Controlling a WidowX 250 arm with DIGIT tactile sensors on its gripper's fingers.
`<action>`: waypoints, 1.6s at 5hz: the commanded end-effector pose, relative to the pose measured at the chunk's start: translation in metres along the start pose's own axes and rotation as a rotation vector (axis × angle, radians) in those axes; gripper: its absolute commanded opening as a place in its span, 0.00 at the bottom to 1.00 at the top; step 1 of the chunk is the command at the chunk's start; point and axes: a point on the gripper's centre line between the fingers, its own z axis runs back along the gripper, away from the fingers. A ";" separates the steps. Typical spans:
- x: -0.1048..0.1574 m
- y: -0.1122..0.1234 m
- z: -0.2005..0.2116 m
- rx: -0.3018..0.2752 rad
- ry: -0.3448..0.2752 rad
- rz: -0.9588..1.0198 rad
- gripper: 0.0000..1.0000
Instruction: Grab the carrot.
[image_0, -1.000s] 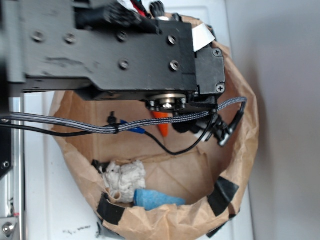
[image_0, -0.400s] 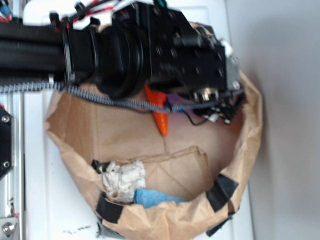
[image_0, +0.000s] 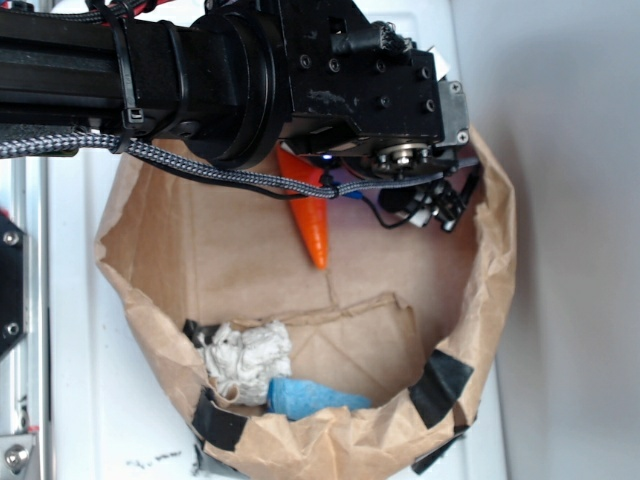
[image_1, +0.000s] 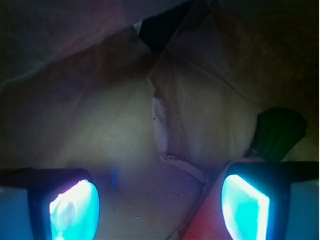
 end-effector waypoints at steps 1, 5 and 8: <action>0.001 0.013 -0.008 -0.027 -0.051 0.004 1.00; -0.011 0.033 0.052 -0.190 -0.119 0.001 1.00; -0.029 0.046 0.051 -0.089 -0.087 -0.002 1.00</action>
